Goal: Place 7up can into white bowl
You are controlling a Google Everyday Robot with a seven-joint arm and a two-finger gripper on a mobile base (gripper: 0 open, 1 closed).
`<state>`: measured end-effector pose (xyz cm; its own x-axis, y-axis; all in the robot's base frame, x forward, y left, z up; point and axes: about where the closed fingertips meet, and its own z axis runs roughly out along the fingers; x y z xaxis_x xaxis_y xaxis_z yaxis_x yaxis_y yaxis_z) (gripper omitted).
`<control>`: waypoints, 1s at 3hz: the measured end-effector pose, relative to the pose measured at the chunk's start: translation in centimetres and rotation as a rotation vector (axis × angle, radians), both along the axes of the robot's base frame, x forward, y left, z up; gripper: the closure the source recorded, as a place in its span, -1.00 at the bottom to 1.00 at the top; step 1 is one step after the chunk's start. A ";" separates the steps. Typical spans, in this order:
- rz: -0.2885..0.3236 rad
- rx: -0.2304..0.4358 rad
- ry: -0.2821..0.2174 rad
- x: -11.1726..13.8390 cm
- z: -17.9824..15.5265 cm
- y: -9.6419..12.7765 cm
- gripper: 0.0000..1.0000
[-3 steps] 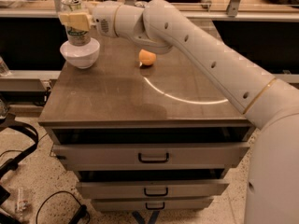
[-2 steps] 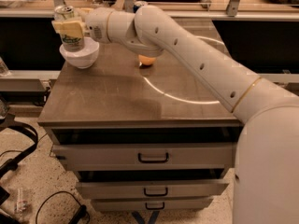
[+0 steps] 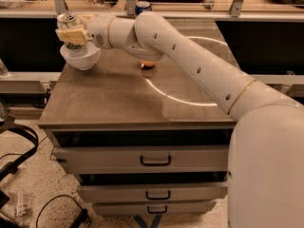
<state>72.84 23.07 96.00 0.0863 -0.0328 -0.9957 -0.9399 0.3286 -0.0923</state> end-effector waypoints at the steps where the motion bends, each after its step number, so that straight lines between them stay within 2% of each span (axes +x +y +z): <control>1: -0.024 0.009 0.004 1.9 -0.1 -1.3 1.00; 2: -0.008 0.019 0.066 2.9 -1.2 -1.9 1.00; 3: 0.019 0.023 0.114 3.0 -1.9 -2.2 1.00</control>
Offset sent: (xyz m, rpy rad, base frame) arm 0.0406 -0.0298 -0.0204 0.0235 0.1156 -0.0103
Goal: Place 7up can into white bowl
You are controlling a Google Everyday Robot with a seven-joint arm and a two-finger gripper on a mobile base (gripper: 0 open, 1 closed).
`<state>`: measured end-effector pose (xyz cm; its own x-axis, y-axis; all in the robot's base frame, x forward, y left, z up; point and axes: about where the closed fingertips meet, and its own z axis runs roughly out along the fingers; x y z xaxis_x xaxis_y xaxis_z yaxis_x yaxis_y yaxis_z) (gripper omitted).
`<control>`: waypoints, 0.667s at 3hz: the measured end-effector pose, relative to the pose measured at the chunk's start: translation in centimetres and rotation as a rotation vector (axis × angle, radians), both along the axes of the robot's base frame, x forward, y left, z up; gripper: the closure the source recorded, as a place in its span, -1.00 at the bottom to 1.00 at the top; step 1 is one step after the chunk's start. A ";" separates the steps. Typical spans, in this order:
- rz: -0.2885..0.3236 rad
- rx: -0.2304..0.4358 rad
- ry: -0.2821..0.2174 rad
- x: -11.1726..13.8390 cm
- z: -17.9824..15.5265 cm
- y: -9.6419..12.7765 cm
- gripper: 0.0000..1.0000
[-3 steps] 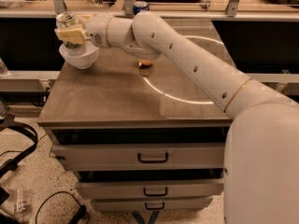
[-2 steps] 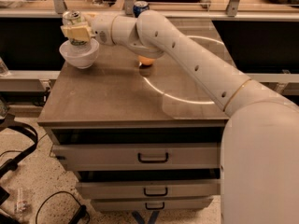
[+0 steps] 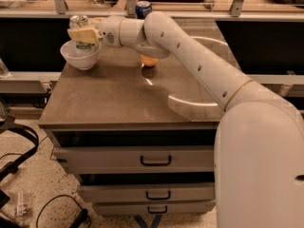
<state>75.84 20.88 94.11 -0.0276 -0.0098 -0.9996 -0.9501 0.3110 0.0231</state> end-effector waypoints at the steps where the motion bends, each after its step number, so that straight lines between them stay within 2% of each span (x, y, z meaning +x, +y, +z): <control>1: 0.014 -0.017 0.034 -0.1 -0.8 -0.2 0.63; 2: 0.021 -0.018 0.038 -0.3 -0.9 0.1 0.01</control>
Offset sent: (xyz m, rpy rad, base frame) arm -0.0011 -0.0023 -0.0077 -0.0168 0.0337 0.0143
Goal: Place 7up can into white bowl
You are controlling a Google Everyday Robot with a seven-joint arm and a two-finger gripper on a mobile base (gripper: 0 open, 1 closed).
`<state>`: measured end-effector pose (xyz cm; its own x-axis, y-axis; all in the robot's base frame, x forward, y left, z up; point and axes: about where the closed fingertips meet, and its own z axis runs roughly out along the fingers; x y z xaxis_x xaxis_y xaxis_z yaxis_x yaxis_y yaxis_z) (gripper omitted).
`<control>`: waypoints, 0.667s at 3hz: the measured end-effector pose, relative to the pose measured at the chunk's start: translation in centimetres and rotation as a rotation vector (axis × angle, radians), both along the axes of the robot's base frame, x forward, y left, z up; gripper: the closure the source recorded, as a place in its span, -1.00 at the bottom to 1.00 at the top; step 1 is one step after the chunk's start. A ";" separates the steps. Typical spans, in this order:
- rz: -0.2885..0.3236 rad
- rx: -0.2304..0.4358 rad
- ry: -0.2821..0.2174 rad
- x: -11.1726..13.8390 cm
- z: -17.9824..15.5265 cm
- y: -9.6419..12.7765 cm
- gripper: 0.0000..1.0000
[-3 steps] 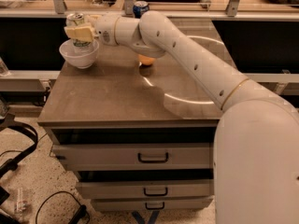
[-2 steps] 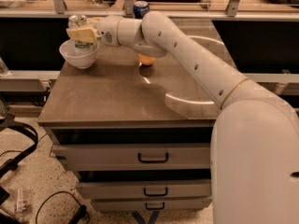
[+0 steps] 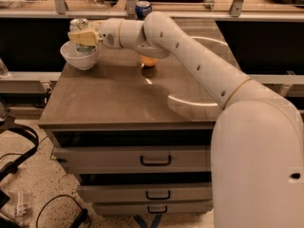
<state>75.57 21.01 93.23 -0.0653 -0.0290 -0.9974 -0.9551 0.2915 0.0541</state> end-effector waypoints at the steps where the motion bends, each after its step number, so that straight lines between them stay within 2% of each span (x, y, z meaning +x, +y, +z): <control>1: 0.004 0.000 0.001 -0.1 0.0 0.2 -0.45; 2: 0.010 0.001 0.002 -0.3 -0.1 0.7 -0.99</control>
Offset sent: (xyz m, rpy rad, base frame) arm -0.0008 0.0021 -0.0002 0.0002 0.0006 0.0032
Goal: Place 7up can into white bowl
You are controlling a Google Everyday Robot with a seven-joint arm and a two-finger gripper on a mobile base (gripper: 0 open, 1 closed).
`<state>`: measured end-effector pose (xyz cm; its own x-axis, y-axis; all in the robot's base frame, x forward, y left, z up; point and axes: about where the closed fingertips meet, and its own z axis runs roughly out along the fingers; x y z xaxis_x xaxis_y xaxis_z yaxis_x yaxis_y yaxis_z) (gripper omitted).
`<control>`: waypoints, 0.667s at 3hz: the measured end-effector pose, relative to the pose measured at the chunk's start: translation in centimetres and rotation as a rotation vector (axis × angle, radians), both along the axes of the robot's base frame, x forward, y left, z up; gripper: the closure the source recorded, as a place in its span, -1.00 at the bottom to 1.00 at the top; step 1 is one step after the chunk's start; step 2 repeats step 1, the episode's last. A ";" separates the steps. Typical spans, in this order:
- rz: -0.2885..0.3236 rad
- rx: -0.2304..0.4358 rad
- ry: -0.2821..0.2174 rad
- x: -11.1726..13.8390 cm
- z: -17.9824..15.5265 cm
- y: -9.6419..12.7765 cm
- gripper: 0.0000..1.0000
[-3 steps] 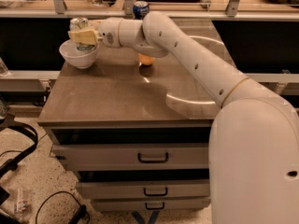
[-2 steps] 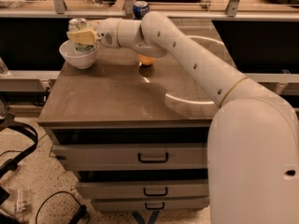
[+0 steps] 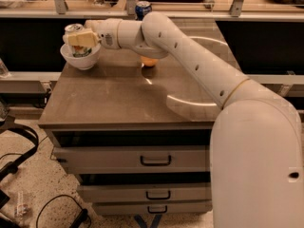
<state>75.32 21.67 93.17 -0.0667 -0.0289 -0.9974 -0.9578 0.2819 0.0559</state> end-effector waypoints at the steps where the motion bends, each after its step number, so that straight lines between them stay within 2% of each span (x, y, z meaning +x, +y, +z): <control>1: 0.001 0.000 0.000 0.0 0.0 0.1 -1.00; 2: 0.001 0.000 0.000 0.0 0.0 0.1 -1.00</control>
Offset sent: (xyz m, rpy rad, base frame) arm 0.0000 0.0000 0.0000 0.0000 0.0000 0.0000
